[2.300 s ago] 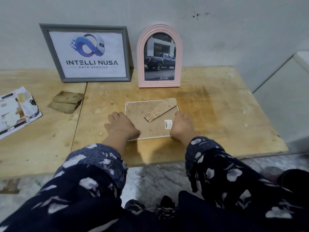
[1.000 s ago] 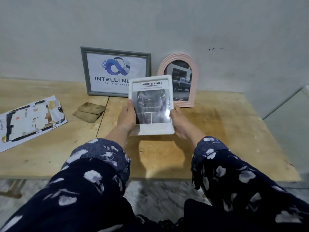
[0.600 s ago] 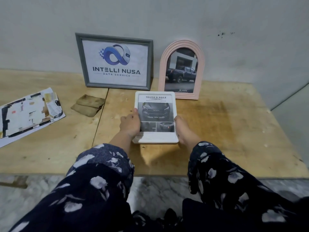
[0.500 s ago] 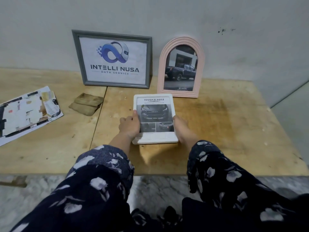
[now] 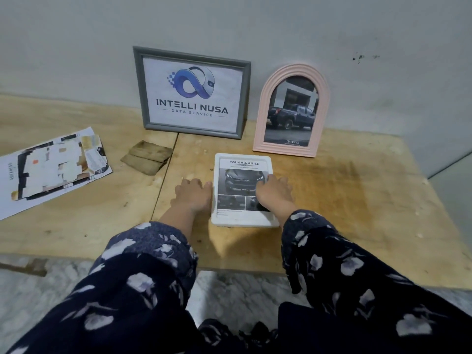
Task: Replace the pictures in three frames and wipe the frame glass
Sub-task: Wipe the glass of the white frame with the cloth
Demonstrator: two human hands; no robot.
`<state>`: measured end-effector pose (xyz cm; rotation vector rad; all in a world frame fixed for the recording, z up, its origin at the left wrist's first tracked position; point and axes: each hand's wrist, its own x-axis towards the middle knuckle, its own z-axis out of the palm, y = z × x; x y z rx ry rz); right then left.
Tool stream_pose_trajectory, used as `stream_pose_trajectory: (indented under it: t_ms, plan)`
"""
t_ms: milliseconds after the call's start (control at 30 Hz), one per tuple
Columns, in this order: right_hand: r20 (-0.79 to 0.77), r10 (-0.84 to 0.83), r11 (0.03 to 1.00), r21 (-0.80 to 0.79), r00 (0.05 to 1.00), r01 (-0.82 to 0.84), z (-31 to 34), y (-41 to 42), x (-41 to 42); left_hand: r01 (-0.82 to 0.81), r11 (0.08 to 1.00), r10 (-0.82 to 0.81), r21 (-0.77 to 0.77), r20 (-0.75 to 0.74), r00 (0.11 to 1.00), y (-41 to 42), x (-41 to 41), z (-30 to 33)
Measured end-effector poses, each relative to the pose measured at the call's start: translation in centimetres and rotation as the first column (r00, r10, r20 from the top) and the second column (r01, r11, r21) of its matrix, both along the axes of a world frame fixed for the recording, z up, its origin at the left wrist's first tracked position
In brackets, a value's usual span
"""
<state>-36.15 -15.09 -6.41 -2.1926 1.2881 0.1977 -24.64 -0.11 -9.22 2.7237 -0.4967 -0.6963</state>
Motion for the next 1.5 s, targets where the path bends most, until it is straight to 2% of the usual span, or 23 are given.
stream_pose_trajectory:
  t_ms: [200,367,500,667,733,833,933,967,1033,1100,1167,1233,1367,1433,1500]
  plan:
    - [-0.046,0.327,0.939,-0.094,0.944,-0.330,0.7,3.7,5.5,-0.104,0.991,0.098,0.090,0.070,0.993,6.2,2.9,1.8]
    - [0.020,0.526,0.845,-0.122,0.850,-0.520,-0.4,7.9,10.6,-0.040,0.975,0.041,0.217,-0.001,0.999,10.1,5.6,0.6]
    - [0.104,0.631,0.774,-0.140,0.768,-0.617,-1.5,10.3,14.7,0.045,0.967,-0.035,0.250,-0.044,0.998,10.7,6.0,-0.4]
    - [0.212,0.687,0.726,-0.230,0.695,-0.648,-2.6,12.8,19.6,0.039,0.970,-0.025,0.241,-0.060,0.998,11.0,6.1,-0.7]
    - [0.126,0.745,0.664,-0.220,0.655,-0.714,-3.2,13.4,20.9,0.035,0.970,-0.016,0.239,-0.080,0.997,11.1,6.2,-0.7]
    - [-0.085,0.783,0.596,-0.184,0.617,-0.782,-3.8,13.2,21.6,0.033,0.970,-0.009,0.241,-0.099,0.995,11.1,6.3,-0.8]
    - [-0.120,0.796,0.541,-0.299,0.594,-0.786,-3.9,12.8,20.7,0.032,0.970,-0.007,0.242,-0.106,0.994,11.1,6.4,-0.8]
    - [-0.071,0.794,0.545,-0.357,0.604,-0.758,-3.9,12.8,20.4,0.028,0.970,-0.003,0.243,-0.106,0.994,11.1,6.4,-0.9]
    - [0.147,0.725,0.662,-0.416,0.673,-0.623,-3.7,12.6,19.6,0.020,0.968,0.007,0.250,-0.108,0.994,10.9,6.4,-0.9]
    - [0.374,0.561,0.826,-0.313,0.738,-0.469,-3.0,12.3,18.7,0.012,0.965,0.017,0.261,-0.109,0.994,10.7,6.4,-0.8]
    - [0.494,0.413,0.909,-0.163,0.765,-0.385,-2.2,11.8,17.5,0.005,0.965,0.026,0.262,-0.112,0.993,10.7,6.5,-0.7]
    - [0.537,0.333,0.940,-0.128,0.775,-0.316,-1.2,10.4,16.1,0.004,0.966,0.026,0.260,-0.108,0.994,10.5,6.4,-0.2]
    - [0.481,0.184,0.981,-0.029,0.857,-0.194,0.8,7.0,13.4,-0.011,0.972,0.030,0.235,-0.078,0.997,9.9,5.6,1.0]
    - [0.478,0.113,0.992,-0.005,0.871,-0.126,1.7,5.1,11.8,0.033,0.981,-0.027,0.192,-0.031,0.999,8.7,4.0,1.1]
    - [0.503,0.081,0.997,-0.048,0.861,-0.065,2.2,3.3,10.2,0.119,0.987,-0.126,0.104,0.058,0.990,7.1,1.8,0.5]
